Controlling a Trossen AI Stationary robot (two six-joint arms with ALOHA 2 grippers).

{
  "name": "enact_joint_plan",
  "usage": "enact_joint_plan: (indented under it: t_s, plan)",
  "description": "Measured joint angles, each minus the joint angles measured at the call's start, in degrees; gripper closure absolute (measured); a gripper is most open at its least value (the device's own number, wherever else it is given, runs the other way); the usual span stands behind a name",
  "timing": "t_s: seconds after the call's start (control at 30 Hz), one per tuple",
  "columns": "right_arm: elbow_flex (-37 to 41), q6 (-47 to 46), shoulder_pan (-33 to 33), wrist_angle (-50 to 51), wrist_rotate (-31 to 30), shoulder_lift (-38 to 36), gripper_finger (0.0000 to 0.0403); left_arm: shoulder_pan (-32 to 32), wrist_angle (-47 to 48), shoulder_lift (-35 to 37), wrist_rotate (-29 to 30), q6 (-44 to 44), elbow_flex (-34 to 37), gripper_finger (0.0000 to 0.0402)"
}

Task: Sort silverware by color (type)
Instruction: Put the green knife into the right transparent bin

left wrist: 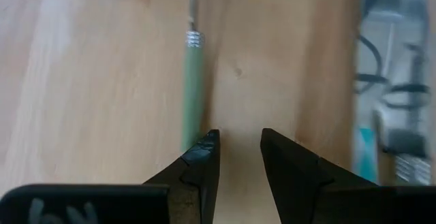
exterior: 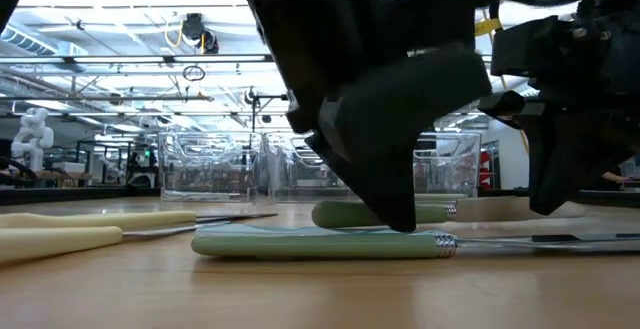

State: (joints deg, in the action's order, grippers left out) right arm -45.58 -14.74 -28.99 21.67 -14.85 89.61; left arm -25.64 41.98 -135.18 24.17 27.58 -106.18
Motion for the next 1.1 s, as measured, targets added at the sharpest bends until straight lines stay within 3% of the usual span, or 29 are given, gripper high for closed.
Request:
enact_joint_plan:
  t_s: [0.13, 0.4, 0.6, 0.8, 1.1]
  plan:
    - [0.0, 0.4, 0.0, -0.3, 0.0, 0.0, 0.0401, -1.1, 5.5, 0.0, 0.7, -0.1, -4.8, 0.0282]
    - [0.0, 0.4, 0.0, -0.4, 0.0, 0.0, 0.0400, -0.9, 10.9, 0.2, 5.0, -0.4, -7.7, 0.0282]
    - [0.0, -0.1, 0.0, -0.4, 0.0, 0.0, 0.0401, 1.3, 11.4, 0.1, 2.9, 2.2, -5.0, 0.0282]
    - [0.0, 0.1, 0.0, -0.4, 0.1, 0.0, 0.0401, 2.3, 5.4, 0.1, -2.3, 2.0, -0.8, 0.0282]
    - [0.0, 0.5, 0.0, -0.3, 0.1, 0.0, 0.0401, 3.2, 2.8, 0.6, -3.1, 1.0, 1.4, 0.0288]
